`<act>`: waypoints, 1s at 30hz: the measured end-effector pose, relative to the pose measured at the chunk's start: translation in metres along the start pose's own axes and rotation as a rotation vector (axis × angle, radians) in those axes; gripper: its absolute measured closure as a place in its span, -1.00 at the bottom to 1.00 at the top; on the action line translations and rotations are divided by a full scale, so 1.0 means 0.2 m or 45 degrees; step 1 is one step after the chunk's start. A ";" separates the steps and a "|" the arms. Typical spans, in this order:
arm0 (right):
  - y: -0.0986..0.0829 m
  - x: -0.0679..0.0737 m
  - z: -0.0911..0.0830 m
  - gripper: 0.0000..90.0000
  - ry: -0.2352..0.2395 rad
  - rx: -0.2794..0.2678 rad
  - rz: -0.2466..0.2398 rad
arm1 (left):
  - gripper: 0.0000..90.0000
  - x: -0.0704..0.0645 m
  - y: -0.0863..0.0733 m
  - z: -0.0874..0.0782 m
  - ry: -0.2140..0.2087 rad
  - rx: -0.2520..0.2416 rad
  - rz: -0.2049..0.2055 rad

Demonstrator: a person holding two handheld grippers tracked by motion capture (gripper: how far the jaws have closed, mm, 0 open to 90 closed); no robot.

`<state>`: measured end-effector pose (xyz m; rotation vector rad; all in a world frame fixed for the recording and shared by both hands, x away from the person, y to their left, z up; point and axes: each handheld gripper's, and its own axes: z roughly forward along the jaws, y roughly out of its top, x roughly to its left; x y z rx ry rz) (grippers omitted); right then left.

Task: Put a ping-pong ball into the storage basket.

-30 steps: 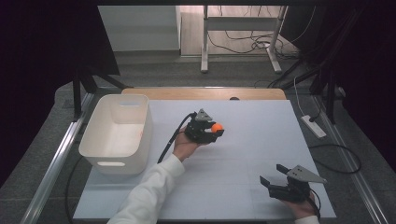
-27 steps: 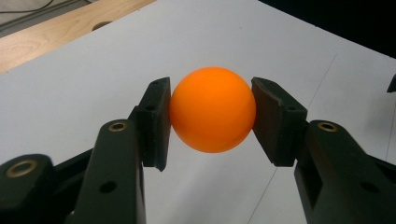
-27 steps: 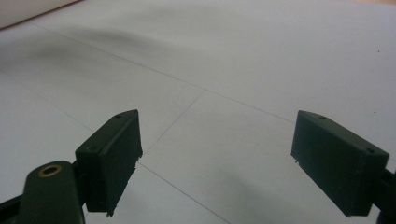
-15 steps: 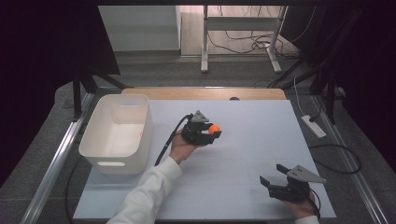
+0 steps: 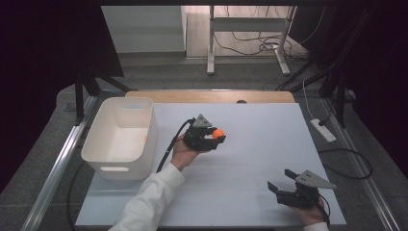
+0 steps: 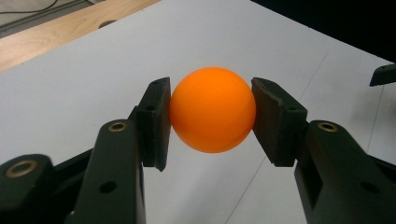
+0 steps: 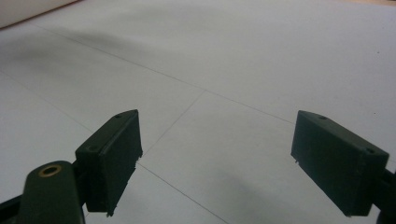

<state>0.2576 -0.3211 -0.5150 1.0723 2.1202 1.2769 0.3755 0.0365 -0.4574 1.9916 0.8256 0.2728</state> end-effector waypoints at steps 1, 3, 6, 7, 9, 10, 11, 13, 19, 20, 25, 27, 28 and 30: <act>0.00 0.00 0.00 -0.65 -0.003 0.002 -0.001 | 0.12 0.00 0.00 0.00 -0.002 -0.003 -0.003; 0.00 0.00 0.00 -0.65 -0.003 0.002 0.000 | 0.12 0.00 -0.01 -0.01 -0.005 -0.004 -0.006; 0.00 0.00 0.00 -0.65 -0.003 0.002 0.002 | 0.12 0.00 -0.01 -0.01 -0.004 -0.007 -0.007; 0.00 0.00 0.00 -0.65 -0.003 0.002 0.002 | 0.12 0.00 -0.01 -0.02 -0.004 -0.007 -0.007; 0.00 0.00 0.00 -0.65 -0.003 0.002 0.002 | 0.12 0.00 -0.01 -0.02 -0.004 -0.008 -0.005; 0.00 0.00 0.00 -0.65 -0.003 0.002 0.002 | 0.12 0.00 -0.01 -0.03 -0.004 -0.010 -0.005; 0.00 0.00 0.00 -0.65 -0.003 0.002 0.002 | 0.12 0.00 -0.01 -0.03 -0.004 -0.012 -0.005; 0.00 0.00 0.00 -0.65 -0.003 0.002 0.002 | 0.12 -0.01 -0.01 -0.04 -0.003 -0.014 -0.002; 0.00 0.00 0.00 -0.65 -0.003 0.002 0.003 | 0.12 -0.01 0.00 -0.06 0.003 -0.014 0.006; 0.00 0.00 0.00 -0.65 -0.003 0.002 0.003 | 0.12 -0.01 0.00 -0.06 0.002 -0.014 0.007; 0.00 0.00 0.00 -0.65 -0.003 0.002 0.004 | 0.12 -0.02 0.00 -0.08 0.006 -0.019 0.012; 0.00 0.00 0.00 -0.65 -0.003 0.003 0.002 | 0.12 -0.02 0.00 -0.08 0.007 -0.027 0.010; 0.00 0.00 0.00 -0.65 -0.003 0.003 0.003 | 0.12 -0.02 0.00 -0.09 0.007 -0.031 0.012; 0.00 0.00 0.00 -0.65 -0.003 0.003 0.002 | 0.12 -0.02 0.00 -0.10 0.008 -0.035 0.013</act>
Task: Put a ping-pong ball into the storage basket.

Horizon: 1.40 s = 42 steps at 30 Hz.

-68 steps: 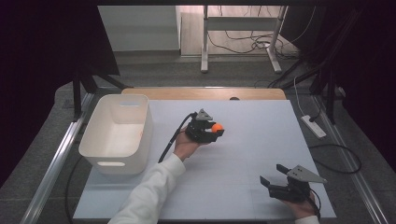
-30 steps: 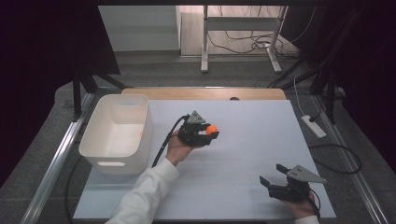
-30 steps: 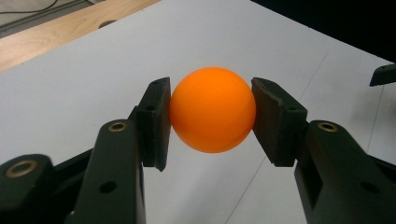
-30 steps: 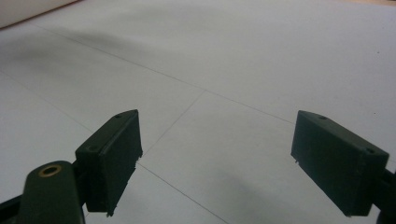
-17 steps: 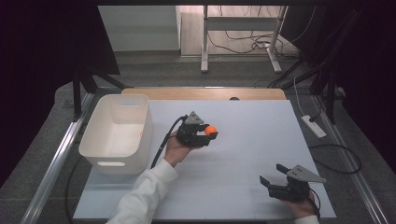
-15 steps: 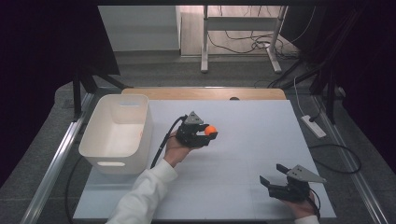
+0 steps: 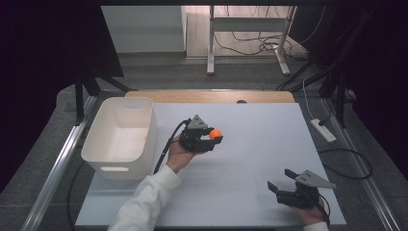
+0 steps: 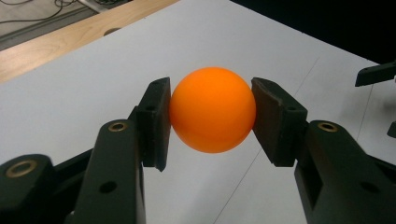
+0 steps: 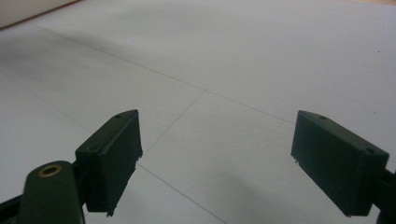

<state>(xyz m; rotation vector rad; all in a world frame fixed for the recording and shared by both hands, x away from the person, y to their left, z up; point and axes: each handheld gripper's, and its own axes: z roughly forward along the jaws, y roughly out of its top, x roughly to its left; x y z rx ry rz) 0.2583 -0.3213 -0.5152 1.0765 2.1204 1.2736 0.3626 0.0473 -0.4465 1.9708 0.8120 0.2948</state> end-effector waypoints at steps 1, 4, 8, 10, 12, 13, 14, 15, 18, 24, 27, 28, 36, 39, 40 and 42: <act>0.00 0.00 0.00 -0.65 0.000 0.000 0.000 | 0.12 0.00 0.00 0.00 0.000 -0.001 0.001; 0.00 0.00 0.00 -0.65 -0.001 0.000 -0.001 | 0.12 0.00 0.00 -0.01 0.001 0.000 0.002; 0.00 0.00 0.00 -0.65 -0.002 0.000 -0.001 | 0.12 0.01 0.00 -0.03 0.003 -0.010 -0.003; 0.00 0.00 0.00 -0.65 -0.002 0.000 -0.001 | 0.12 0.01 0.00 -0.03 0.003 -0.013 -0.005; 0.00 0.00 0.00 -0.65 0.000 0.002 -0.001 | 0.12 0.00 0.00 -0.04 0.006 -0.012 -0.003; 0.00 0.00 0.00 -0.65 0.003 0.000 -0.002 | 0.12 0.00 0.00 -0.05 0.006 -0.012 -0.001; 0.00 0.00 0.00 -0.65 0.002 0.000 -0.004 | 0.12 0.00 0.00 -0.05 0.006 -0.014 -0.001; 0.00 0.00 0.00 -0.65 0.002 0.001 -0.005 | 0.12 0.00 0.00 -0.05 0.006 -0.015 -0.001; 0.00 0.00 0.00 -0.65 -0.001 0.001 -0.005 | 0.12 0.00 -0.01 -0.06 0.009 -0.019 -0.002; 0.00 0.00 0.00 -0.65 -0.001 0.000 -0.007 | 0.12 0.00 -0.01 -0.11 0.024 -0.037 -0.005; 0.00 0.01 0.01 -0.65 0.002 0.001 -0.010 | 0.12 0.00 -0.01 -0.14 0.039 -0.051 -0.001; 0.00 0.01 0.01 -0.65 0.002 0.002 -0.011 | 0.12 0.00 -0.01 -0.15 0.040 -0.055 -0.002; 0.00 0.01 0.01 -0.65 0.002 0.003 -0.011 | 0.12 0.00 0.00 -0.21 0.054 -0.082 0.012; 0.00 0.01 0.01 -0.65 0.003 0.004 -0.011 | 0.12 0.00 0.00 -0.24 0.052 -0.098 0.012; 0.00 0.01 0.01 -0.65 0.004 0.003 -0.010 | 0.12 0.00 0.01 -0.24 0.053 -0.103 0.013; 0.00 0.01 0.01 -0.65 0.001 0.004 -0.011 | 0.12 0.00 0.01 -0.25 0.053 -0.106 0.011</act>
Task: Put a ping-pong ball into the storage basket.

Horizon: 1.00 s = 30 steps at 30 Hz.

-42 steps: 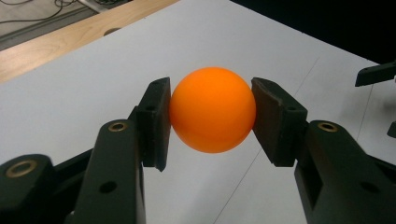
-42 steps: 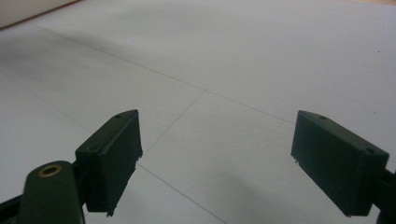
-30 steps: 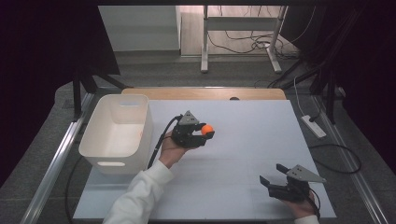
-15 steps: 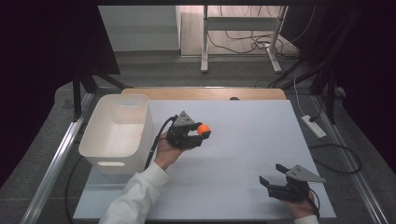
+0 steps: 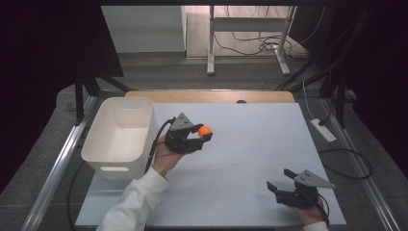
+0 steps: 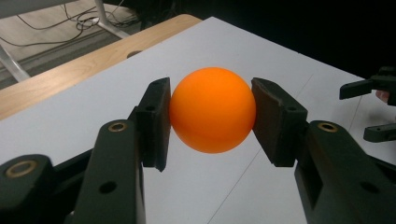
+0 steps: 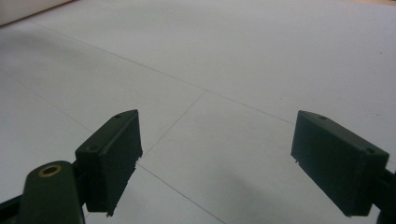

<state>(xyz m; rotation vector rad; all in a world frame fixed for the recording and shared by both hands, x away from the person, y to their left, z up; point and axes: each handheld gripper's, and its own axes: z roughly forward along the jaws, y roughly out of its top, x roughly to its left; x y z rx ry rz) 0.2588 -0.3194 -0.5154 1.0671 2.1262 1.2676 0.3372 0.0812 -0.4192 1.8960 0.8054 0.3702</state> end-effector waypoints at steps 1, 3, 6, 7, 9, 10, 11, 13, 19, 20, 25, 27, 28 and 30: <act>0.00 0.00 0.00 -0.65 0.000 0.000 0.000 | 0.12 0.00 0.00 -0.01 0.003 -0.002 0.000; 0.00 0.00 0.00 -0.65 0.002 -0.001 0.002 | 0.12 0.01 0.01 -0.02 0.009 0.000 0.005; 0.00 0.00 0.00 -0.65 0.003 -0.001 0.002 | 0.12 0.02 0.01 -0.04 0.014 -0.008 0.003; 0.00 0.00 0.00 -0.65 0.003 -0.001 0.002 | 0.12 0.02 0.01 -0.04 0.017 -0.015 0.000; 0.00 0.00 0.00 -0.65 0.003 -0.001 0.002 | 0.12 0.02 0.01 -0.06 0.020 -0.023 -0.003; 0.00 0.00 0.00 -0.65 0.003 -0.001 0.002 | 0.12 0.03 0.02 -0.07 0.023 -0.027 -0.003; 0.00 0.00 0.00 -0.65 0.003 -0.002 0.003 | 0.12 0.03 0.02 -0.07 0.025 -0.030 -0.001; 0.00 0.00 0.00 -0.65 0.002 -0.001 0.002 | 0.12 0.03 0.03 -0.09 0.029 -0.038 0.001; 0.00 0.00 0.00 -0.65 0.002 -0.001 0.002 | 0.12 0.04 0.05 -0.14 0.047 -0.063 0.006; 0.00 0.00 0.00 -0.65 0.002 -0.001 0.003 | 0.12 0.04 0.06 -0.14 0.051 -0.066 0.007; 0.00 0.00 0.00 -0.65 0.003 0.000 0.003 | 0.12 0.06 0.07 -0.17 0.061 -0.077 -0.001; 0.00 0.00 0.00 -0.65 0.001 -0.002 0.005 | 0.12 0.06 0.08 -0.18 0.060 -0.078 -0.003; 0.00 0.00 0.00 -0.65 -0.001 -0.003 0.005 | 0.12 0.07 0.08 -0.18 0.063 -0.082 -0.006; 0.00 0.00 0.00 -0.65 -0.006 -0.001 0.005 | 0.12 0.07 0.10 -0.19 0.070 -0.087 -0.006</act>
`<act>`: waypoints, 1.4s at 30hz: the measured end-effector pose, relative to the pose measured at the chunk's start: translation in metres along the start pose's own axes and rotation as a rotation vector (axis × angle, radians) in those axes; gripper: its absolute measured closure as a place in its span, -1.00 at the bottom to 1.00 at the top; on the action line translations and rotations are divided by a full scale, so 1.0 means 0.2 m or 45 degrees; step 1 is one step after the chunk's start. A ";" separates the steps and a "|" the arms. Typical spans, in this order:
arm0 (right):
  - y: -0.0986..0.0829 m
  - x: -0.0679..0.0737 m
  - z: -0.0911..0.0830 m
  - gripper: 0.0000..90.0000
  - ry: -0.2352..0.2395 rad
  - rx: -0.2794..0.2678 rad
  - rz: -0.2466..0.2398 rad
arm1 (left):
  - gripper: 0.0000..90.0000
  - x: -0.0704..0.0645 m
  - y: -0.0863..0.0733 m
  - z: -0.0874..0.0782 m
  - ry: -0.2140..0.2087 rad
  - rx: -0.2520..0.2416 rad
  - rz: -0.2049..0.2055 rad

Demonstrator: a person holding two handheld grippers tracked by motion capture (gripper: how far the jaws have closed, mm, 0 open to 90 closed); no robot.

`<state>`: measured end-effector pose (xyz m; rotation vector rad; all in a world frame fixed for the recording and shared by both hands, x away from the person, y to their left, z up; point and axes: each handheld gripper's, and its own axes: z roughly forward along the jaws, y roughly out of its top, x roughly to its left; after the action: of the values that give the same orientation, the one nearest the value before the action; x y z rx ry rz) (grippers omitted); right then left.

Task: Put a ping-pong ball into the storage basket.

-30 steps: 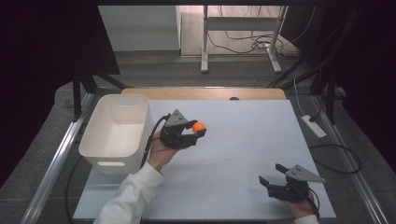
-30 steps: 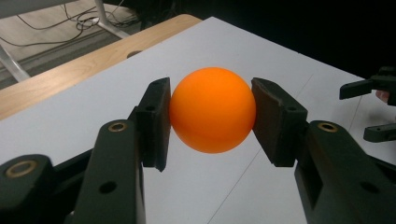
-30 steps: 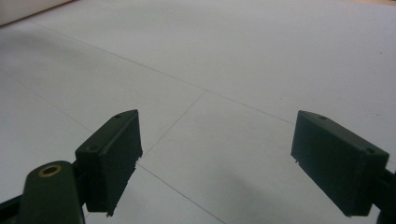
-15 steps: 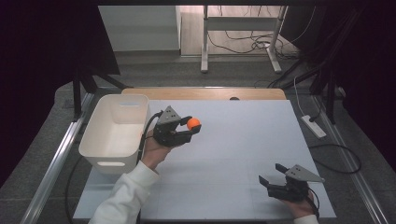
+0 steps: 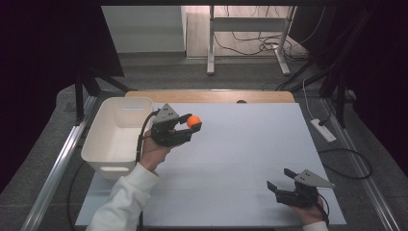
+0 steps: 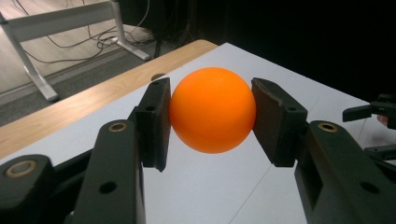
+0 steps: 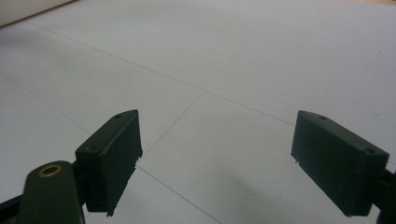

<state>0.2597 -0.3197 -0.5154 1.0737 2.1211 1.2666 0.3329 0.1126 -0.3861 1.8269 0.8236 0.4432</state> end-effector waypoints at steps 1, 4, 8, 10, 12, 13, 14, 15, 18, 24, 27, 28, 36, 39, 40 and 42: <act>0.00 0.00 0.00 -0.65 -0.001 -0.001 -0.001 | 0.12 0.00 0.00 0.00 0.003 -0.003 0.001; 0.00 0.00 0.00 -0.65 0.000 -0.001 -0.001 | 0.12 0.01 0.02 -0.02 0.009 -0.009 0.001; 0.00 0.00 0.00 -0.65 0.000 -0.002 0.001 | 0.12 0.02 0.03 -0.03 0.018 -0.013 -0.004; 0.00 0.00 0.00 -0.65 0.000 -0.002 0.002 | 0.12 0.03 0.03 -0.03 0.022 -0.015 -0.009; 0.00 0.00 0.00 -0.65 0.000 -0.002 0.002 | 0.12 0.04 0.03 -0.04 0.031 -0.016 -0.016; 0.00 0.00 0.00 -0.65 0.000 -0.001 0.001 | 0.12 0.05 0.03 -0.04 0.038 -0.015 -0.022; 0.00 0.00 0.00 -0.65 -0.001 -0.001 0.001 | 0.12 0.06 0.03 -0.05 0.040 -0.018 -0.027; 0.00 0.00 0.00 -0.65 -0.001 -0.001 0.001 | 0.12 0.06 0.04 -0.05 0.047 -0.019 -0.031; 0.00 0.00 0.00 -0.65 -0.001 -0.001 0.004 | 0.12 0.08 0.04 -0.07 0.058 -0.022 -0.040; 0.00 0.00 0.00 -0.65 -0.002 -0.002 0.005 | 0.12 0.11 0.04 -0.09 0.082 -0.022 -0.051; 0.00 0.00 0.00 -0.65 -0.002 -0.004 0.005 | 0.12 0.12 0.04 -0.10 0.095 -0.025 -0.062; 0.00 0.00 0.00 -0.65 -0.002 -0.004 0.005 | 0.12 0.13 0.04 -0.10 0.101 -0.026 -0.064; 0.00 0.00 0.00 -0.65 0.001 -0.008 0.008 | 0.12 0.16 0.03 -0.11 0.132 -0.021 -0.086; 0.00 0.00 0.00 -0.65 -0.001 -0.007 0.006 | 0.12 0.17 0.04 -0.12 0.141 -0.023 -0.086; 0.00 0.00 0.00 -0.65 0.000 -0.006 0.006 | 0.12 0.18 0.04 -0.12 0.142 -0.024 -0.088; 0.00 0.00 0.00 -0.65 -0.001 -0.007 0.007 | 0.12 0.18 0.05 -0.13 0.148 -0.025 -0.086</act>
<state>0.2597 -0.3202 -0.5149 1.0781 2.1145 1.2734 0.3451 0.1537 -0.3705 1.7627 0.9546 0.5157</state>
